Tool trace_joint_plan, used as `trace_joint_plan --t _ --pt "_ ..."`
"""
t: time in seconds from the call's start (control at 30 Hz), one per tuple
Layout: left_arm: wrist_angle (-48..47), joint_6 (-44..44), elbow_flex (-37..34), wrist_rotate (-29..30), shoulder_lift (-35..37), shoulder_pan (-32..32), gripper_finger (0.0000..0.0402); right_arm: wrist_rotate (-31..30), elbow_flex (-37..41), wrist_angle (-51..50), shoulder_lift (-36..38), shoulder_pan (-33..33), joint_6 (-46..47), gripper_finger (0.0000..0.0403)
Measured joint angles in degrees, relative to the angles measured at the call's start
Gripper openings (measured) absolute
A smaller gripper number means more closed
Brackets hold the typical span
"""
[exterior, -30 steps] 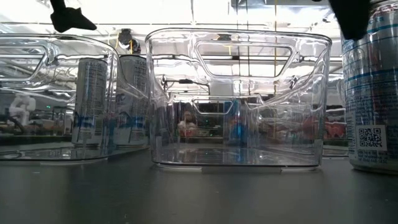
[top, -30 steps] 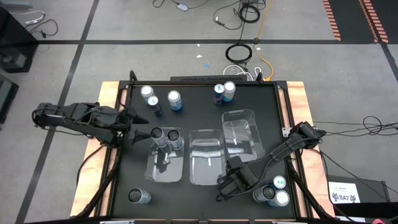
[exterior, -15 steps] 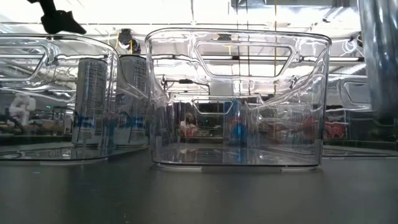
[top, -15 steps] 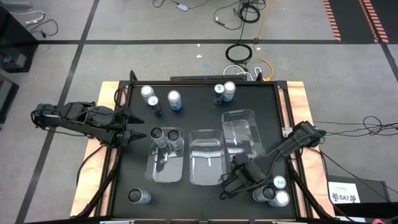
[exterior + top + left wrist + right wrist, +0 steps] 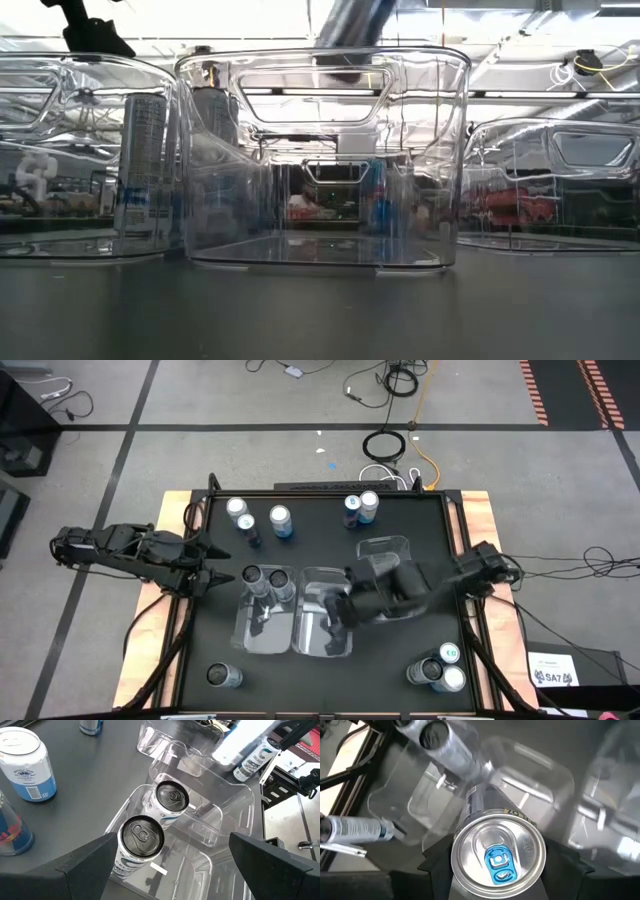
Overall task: Sort soda cans
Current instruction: Put the bottom right blue soda can into the middle transparent bin
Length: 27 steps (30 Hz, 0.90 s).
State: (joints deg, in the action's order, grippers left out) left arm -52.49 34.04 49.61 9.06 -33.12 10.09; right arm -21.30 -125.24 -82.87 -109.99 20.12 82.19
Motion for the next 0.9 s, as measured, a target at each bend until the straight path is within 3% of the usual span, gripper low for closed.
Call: trace_joint_plan --t 0.2,0.43,0.9 --pt "-0.2 0.0 0.0 0.0 0.0 0.0 0.0391 6.8 0.0 6.4 -4.7 -9.6 -13.7 0.022" --pt "-0.6 0.0 0.0 0.1 0.0 0.0 0.0391 16.8 0.0 7.3 -12.8 -15.0 -21.2 0.022" --pt "-0.6 -2.0 0.0 3.9 0.0 0.0 0.0391 15.1 0.0 9.4 -18.2 -16.7 -23.1 0.023"
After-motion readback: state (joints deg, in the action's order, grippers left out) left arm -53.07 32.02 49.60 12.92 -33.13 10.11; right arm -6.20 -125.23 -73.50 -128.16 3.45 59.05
